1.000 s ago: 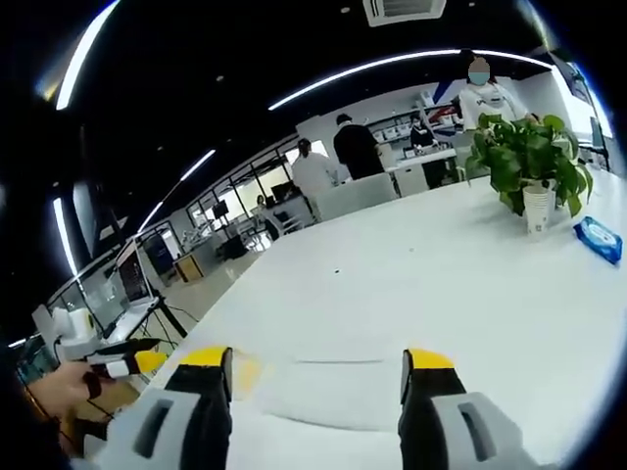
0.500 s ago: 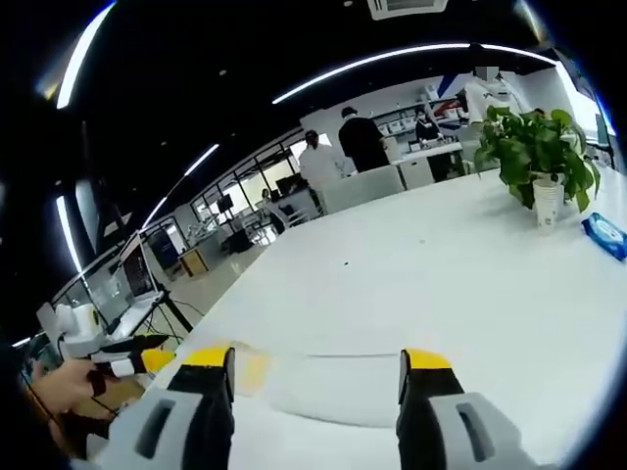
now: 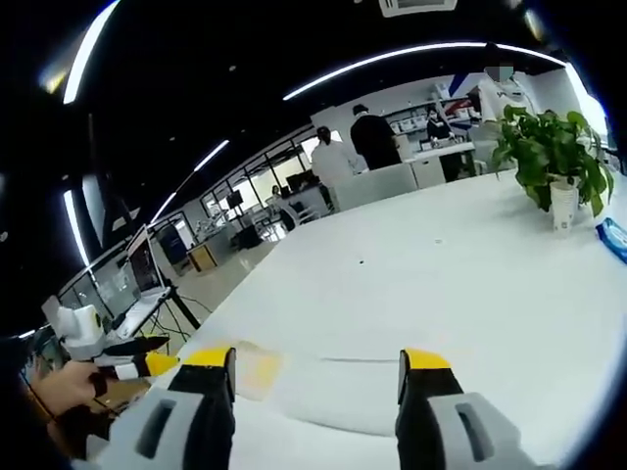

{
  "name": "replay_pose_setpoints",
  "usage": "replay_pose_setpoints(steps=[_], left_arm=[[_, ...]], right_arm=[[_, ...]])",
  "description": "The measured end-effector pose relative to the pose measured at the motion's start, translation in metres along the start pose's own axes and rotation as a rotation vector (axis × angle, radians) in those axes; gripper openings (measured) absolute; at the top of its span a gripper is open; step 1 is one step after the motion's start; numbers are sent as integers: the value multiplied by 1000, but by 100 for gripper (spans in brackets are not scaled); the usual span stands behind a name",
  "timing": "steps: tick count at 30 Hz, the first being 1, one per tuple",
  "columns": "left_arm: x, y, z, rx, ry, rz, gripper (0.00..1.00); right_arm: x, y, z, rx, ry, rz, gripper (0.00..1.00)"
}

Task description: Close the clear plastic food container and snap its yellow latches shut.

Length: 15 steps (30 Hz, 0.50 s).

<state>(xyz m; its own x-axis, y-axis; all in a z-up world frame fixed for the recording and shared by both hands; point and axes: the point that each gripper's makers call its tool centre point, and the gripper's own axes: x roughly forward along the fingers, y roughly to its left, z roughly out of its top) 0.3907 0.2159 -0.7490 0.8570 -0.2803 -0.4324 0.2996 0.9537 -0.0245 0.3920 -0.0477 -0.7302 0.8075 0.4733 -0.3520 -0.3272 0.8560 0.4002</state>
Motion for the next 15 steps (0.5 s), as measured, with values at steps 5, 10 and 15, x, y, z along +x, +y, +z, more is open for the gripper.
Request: replay_pose_setpoints(steps=[5,10,15], left_arm=[[0,9,2,-42,-22,-20,60],[2,25,-4,-20,-4,9,59],[4,35,-7,7,9,28,58]], right_arm=[[10,10,-3,-9,12,24,66],[19,20,-2,-9,9,43,64],[27,31,-5,-9,17,61,63]])
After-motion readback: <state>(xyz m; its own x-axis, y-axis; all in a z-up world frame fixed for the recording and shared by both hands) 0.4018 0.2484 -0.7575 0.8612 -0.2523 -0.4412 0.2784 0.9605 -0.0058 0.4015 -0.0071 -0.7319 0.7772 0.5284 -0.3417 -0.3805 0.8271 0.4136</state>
